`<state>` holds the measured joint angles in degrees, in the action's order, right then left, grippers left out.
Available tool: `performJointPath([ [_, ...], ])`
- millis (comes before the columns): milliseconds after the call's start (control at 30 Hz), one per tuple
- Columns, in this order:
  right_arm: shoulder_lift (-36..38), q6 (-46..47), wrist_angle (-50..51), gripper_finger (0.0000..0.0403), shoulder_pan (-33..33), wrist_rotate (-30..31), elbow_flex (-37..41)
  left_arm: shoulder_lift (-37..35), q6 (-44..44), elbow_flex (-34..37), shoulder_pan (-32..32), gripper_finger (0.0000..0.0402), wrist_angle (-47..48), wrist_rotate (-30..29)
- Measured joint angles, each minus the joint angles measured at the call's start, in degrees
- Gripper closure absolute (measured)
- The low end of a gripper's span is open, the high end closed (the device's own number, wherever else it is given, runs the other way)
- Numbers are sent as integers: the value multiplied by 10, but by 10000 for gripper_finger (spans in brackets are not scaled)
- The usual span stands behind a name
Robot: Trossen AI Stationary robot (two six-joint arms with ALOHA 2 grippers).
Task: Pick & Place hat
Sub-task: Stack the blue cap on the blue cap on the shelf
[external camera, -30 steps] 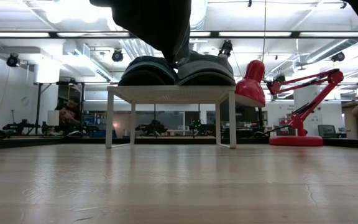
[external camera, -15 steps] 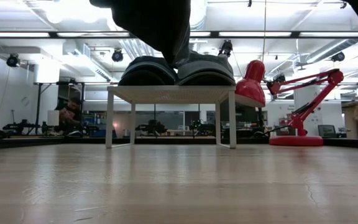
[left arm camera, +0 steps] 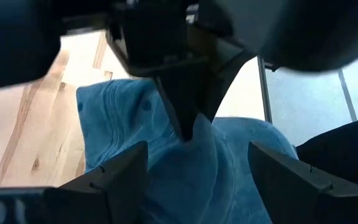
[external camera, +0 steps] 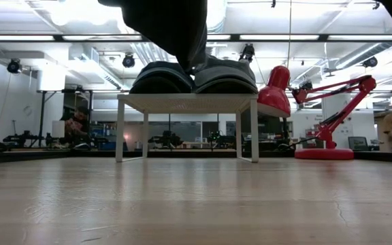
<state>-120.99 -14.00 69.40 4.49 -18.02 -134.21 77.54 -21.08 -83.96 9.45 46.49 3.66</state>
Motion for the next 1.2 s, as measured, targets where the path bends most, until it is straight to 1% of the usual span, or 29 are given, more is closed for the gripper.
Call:
performJointPath([
  [200,0,-1,-14,385,0,0,0,0,4,0,0,125,-10,-1],
  [433,-2,1,-14,385,0,2,4,21,4,0,0,126,-9,3],
  [700,-1,5,-25,385,0,1,32,21,-26,2,-1,126,5,41],
  [900,-1,9,-24,385,0,1,34,20,-37,3,0,126,29,42],
  [1200,-1,6,-27,385,1,2,34,18,-35,6,2,126,29,41],
])
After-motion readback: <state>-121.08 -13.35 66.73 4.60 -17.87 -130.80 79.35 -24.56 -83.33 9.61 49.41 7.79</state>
